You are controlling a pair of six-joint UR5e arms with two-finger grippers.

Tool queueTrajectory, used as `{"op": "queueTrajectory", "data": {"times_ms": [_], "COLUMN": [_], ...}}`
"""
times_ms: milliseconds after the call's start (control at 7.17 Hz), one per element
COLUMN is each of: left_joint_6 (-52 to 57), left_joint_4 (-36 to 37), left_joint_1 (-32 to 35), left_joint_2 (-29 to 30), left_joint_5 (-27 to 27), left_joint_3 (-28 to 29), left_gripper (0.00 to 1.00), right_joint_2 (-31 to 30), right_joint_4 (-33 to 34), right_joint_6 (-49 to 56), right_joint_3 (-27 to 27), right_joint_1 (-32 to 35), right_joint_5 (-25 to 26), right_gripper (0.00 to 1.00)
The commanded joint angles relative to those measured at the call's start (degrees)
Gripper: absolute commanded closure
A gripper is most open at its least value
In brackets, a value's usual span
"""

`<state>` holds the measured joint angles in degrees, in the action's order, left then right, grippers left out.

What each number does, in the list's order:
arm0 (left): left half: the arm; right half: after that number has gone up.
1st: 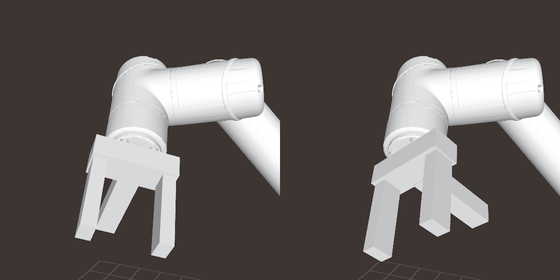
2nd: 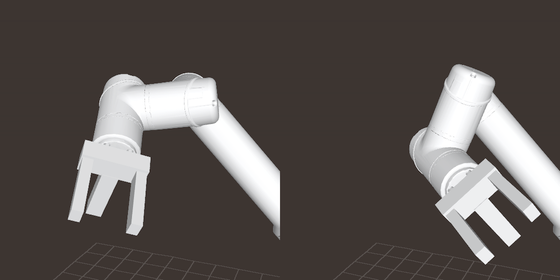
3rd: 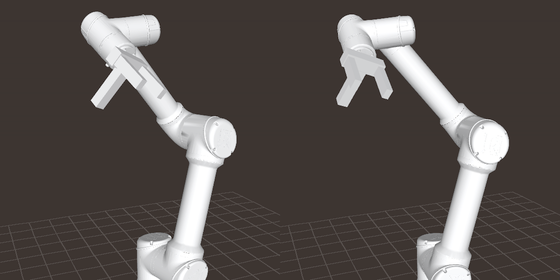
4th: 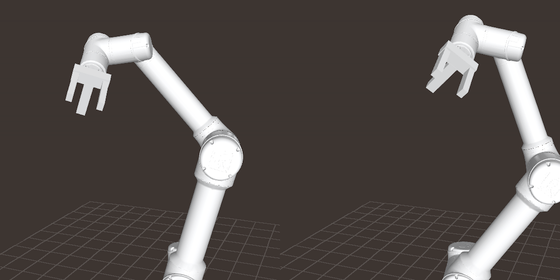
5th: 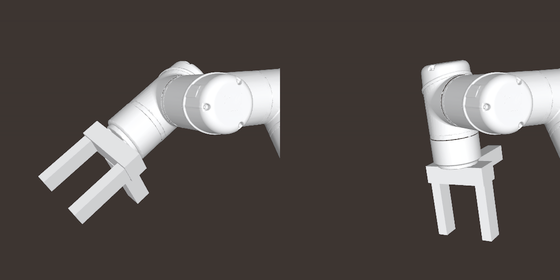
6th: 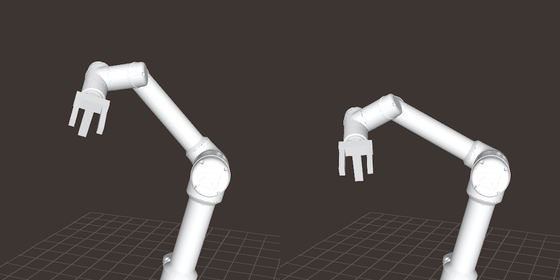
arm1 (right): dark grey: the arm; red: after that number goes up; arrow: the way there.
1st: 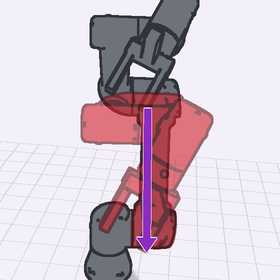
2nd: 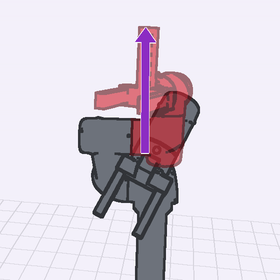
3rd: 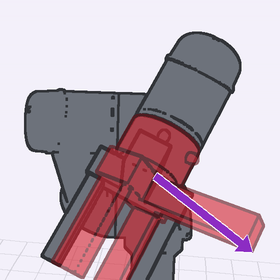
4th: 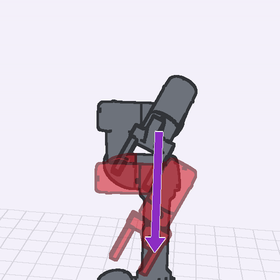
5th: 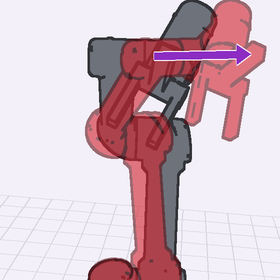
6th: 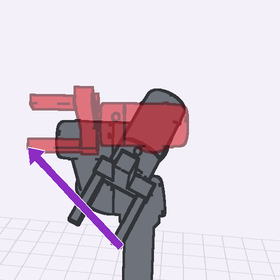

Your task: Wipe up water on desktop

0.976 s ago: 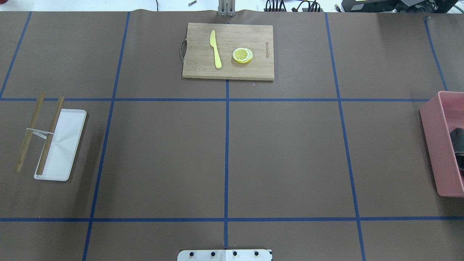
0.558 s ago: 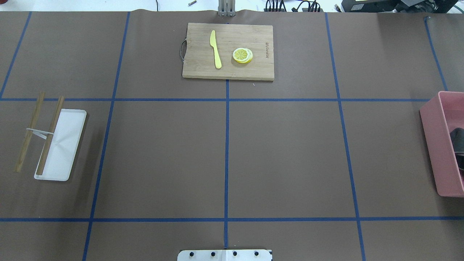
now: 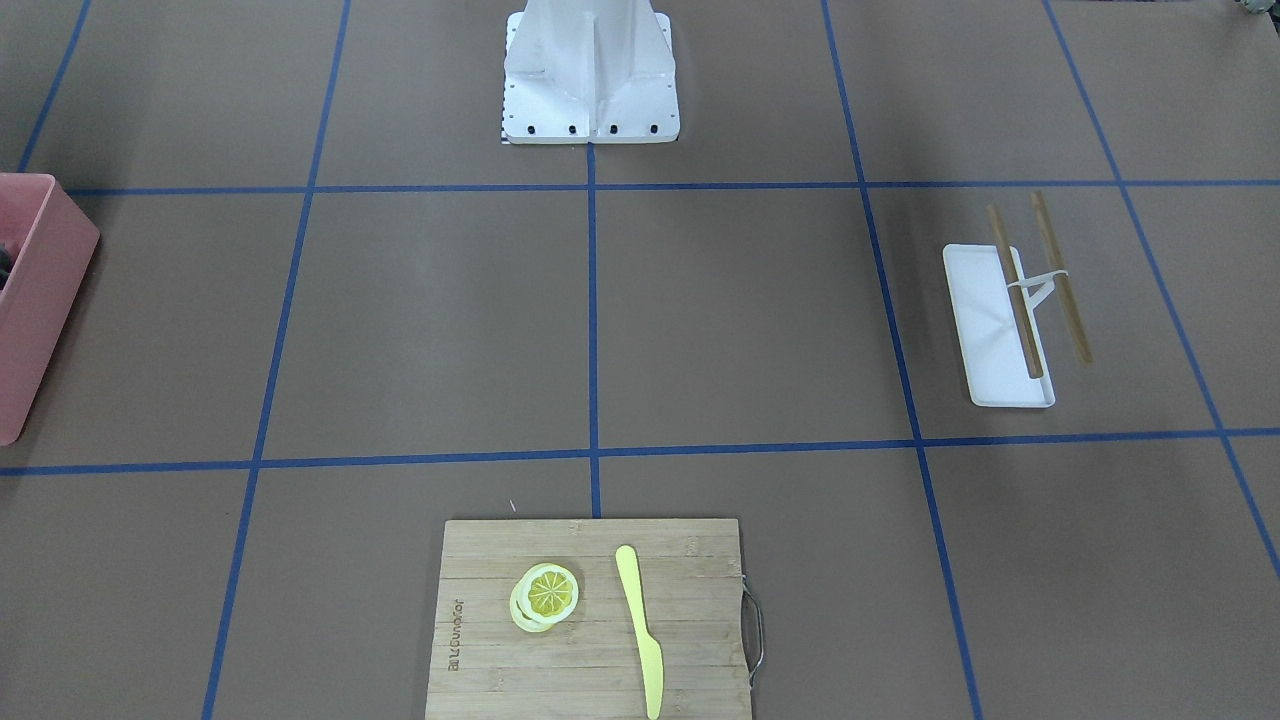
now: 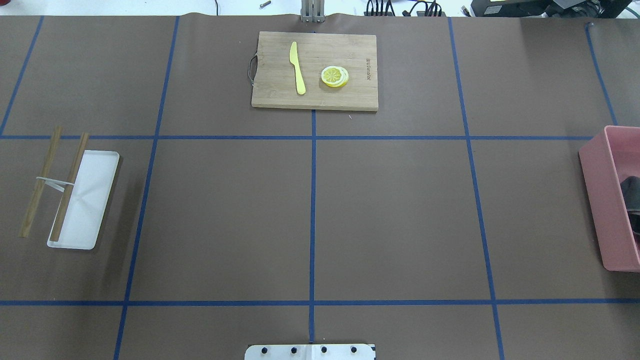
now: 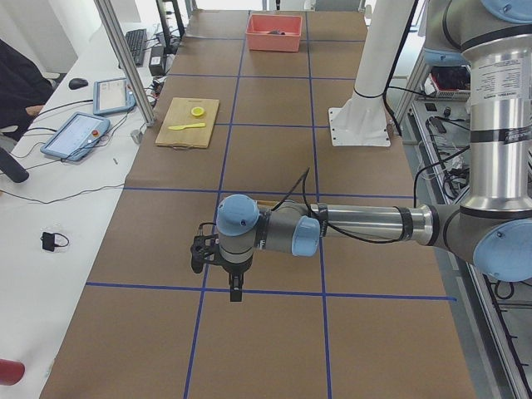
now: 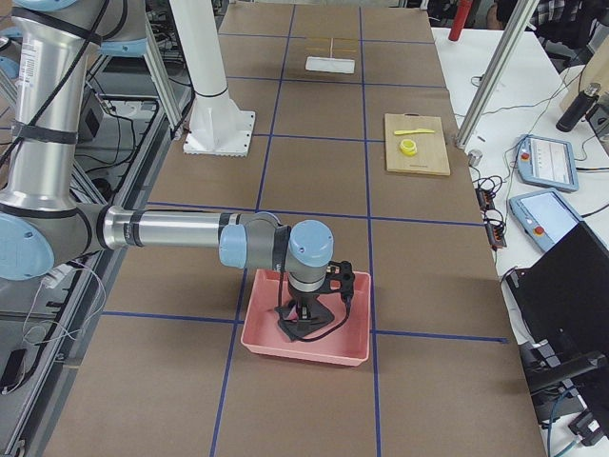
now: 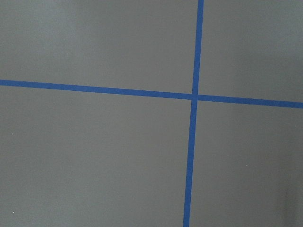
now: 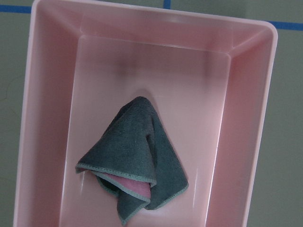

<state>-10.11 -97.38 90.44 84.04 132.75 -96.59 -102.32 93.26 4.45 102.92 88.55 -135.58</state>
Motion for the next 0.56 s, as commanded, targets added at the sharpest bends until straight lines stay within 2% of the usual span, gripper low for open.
{"op": "queueTrajectory", "data": {"times_ms": [0, 418], "left_joint_6": [0.0, 0.0], "left_joint_4": [0.0, 0.0], "left_joint_1": [0.0, 0.0], "left_joint_2": [0.1, 0.1], "left_joint_5": [0.0, 0.8], "left_joint_3": [0.3, 0.3], "left_gripper": [0.01, 0.01], "right_joint_2": [0.0, -0.1], "right_joint_4": [0.0, 0.0], "right_joint_6": [0.0, 0.0], "right_joint_3": [0.0, 0.0], "right_joint_1": [0.3, 0.6], "right_joint_5": [-0.5, -0.6], "right_gripper": [0.0, 0.0]}}
